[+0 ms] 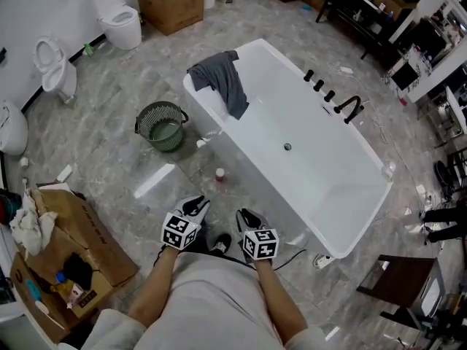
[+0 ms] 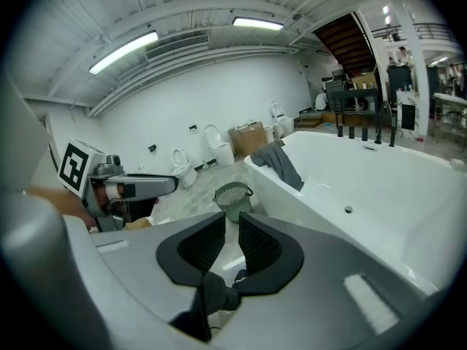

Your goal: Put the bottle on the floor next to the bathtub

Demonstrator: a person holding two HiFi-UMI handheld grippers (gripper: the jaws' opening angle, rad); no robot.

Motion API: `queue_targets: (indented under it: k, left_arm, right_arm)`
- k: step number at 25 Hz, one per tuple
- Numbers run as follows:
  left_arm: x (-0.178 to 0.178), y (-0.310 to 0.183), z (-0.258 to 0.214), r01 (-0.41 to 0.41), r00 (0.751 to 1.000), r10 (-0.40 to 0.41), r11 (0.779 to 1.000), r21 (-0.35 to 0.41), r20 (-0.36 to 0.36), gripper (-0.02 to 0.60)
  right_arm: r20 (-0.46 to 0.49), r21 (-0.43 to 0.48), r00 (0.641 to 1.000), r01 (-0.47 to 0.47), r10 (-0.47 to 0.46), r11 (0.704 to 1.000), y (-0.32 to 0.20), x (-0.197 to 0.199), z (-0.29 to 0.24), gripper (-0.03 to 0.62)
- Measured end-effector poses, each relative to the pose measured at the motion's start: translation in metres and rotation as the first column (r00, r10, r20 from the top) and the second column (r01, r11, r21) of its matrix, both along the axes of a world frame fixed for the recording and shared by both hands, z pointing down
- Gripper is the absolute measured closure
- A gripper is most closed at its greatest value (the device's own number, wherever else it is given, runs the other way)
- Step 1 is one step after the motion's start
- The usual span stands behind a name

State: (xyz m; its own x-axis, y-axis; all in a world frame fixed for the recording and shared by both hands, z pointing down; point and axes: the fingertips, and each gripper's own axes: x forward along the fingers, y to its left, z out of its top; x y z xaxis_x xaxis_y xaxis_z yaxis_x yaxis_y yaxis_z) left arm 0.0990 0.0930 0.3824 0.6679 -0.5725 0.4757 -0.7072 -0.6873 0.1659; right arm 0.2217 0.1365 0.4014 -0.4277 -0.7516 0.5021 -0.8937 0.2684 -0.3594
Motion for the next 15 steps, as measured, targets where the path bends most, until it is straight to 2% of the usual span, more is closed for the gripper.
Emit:
queue_targets:
  k: [5,10,15]
  left_arm:
    - [0.003,0.003,0.003,-0.017,1.0,0.017,1.0,-0.009,-0.005,0.458]
    - [0.006,0.005,0.003,-0.025,1.0,0.025,1.0,-0.014,-0.015,0.517]
    - [0.01,0.009,0.006,-0.033,0.999,0.032,0.999,-0.026,-0.016,0.525]
  right_arm:
    - [0.0,0.0,1.0,-0.013,0.013,1.0,0.001,0.001,0.001,0.557]
    - [0.004,0.001,1.0,-0.03,0.03,1.0,0.005,0.004,0.002,0.591]
    - [0.005,-0.001,0.999,-0.047,0.047,0.999,0.01,0.012,0.002,0.592]
